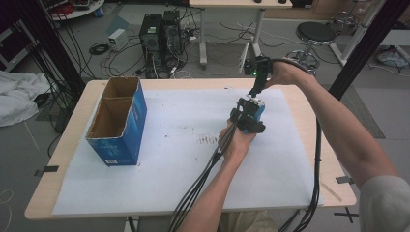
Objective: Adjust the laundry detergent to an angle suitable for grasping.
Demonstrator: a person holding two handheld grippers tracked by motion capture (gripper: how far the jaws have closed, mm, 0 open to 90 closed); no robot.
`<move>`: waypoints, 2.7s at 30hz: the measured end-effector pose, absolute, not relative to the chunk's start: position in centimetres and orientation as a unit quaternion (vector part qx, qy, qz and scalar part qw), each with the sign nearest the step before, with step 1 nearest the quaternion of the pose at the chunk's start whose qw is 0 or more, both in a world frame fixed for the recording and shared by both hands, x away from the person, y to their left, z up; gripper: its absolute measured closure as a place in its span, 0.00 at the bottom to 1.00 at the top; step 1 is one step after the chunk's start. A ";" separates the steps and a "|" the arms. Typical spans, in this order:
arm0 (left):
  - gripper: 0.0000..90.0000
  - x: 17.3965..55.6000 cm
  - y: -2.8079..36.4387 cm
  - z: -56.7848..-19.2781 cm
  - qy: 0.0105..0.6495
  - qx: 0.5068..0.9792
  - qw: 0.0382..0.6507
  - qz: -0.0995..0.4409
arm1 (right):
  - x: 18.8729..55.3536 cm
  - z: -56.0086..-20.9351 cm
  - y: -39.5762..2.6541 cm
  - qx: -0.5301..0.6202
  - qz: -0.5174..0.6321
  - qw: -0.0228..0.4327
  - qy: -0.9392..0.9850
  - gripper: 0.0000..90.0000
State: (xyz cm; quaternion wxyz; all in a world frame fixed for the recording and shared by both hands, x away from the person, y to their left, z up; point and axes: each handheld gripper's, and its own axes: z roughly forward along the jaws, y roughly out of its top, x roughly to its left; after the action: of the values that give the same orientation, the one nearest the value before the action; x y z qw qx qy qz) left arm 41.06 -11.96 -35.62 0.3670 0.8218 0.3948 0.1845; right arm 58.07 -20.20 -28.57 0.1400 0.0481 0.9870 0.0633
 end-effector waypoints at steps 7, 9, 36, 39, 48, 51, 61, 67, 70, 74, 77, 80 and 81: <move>0.44 41.2 -12.1 -35.8 0.401 0.820 0.361 0.189 | 58.0 -28.6 -20.1 0.045 0.063 0.142 0.987 0.13; 0.47 41.2 -12.1 -35.8 0.402 0.819 0.361 0.192 | 58.0 -28.6 -20.0 0.045 0.062 0.141 0.987 0.13; 0.52 40.6 -10.7 -34.9 0.346 0.843 0.373 0.177 | 57.7 -28.2 -20.2 0.044 0.071 0.143 0.986 0.13; 0.52 40.1 -10.0 -34.2 0.301 0.862 0.366 0.182 | 57.5 -28.2 -19.9 0.038 0.074 0.144 0.986 0.13; 0.52 38.9 -5.9 -32.9 0.220 0.886 0.384 0.136 | 57.2 -27.9 -19.4 0.033 0.075 0.146 0.986 0.13; 0.52 38.8 -4.3 -32.8 0.204 0.889 0.395 0.112 | 57.0 -27.8 -19.3 0.030 0.074 0.147 0.986 0.13; 0.52 38.5 -0.4 -33.0 0.135 0.901 0.407 0.069 | 56.7 -27.7 -18.9 0.026 0.072 0.148 0.986 0.13; 0.52 38.4 1.5 -33.6 0.114 0.903 0.413 0.043 | 56.5 -27.7 -18.4 0.019 0.072 0.150 0.986 0.13; 0.52 38.5 2.3 -33.7 0.109 0.902 0.417 0.040 | 56.4 -27.7 -18.2 0.016 0.071 0.149 0.986 0.13; 0.52 38.5 3.2 -33.8 0.093 0.905 0.414 0.032 | 56.3 -27.7 -18.0 0.013 0.071 0.149 0.986 0.13; 0.52 38.4 3.5 -34.0 0.086 0.908 0.409 0.030 | 56.3 -27.7 -17.9 0.013 0.070 0.149 0.986 0.13; 0.52 38.4 3.8 -34.4 0.082 0.911 0.404 0.028 | 56.2 -27.8 -17.8 0.011 0.068 0.149 0.986 0.13; 0.52 38.4 3.9 -34.4 0.079 0.913 0.399 0.029 | 56.2 -27.8 -17.8 0.011 0.068 0.150 0.986 0.13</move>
State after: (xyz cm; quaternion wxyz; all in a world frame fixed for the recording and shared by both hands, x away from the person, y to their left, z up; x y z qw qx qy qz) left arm 38.37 3.93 -34.41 0.3992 0.9130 0.0787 0.0287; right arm 56.20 -17.80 -27.77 0.1496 0.0107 0.9864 0.0678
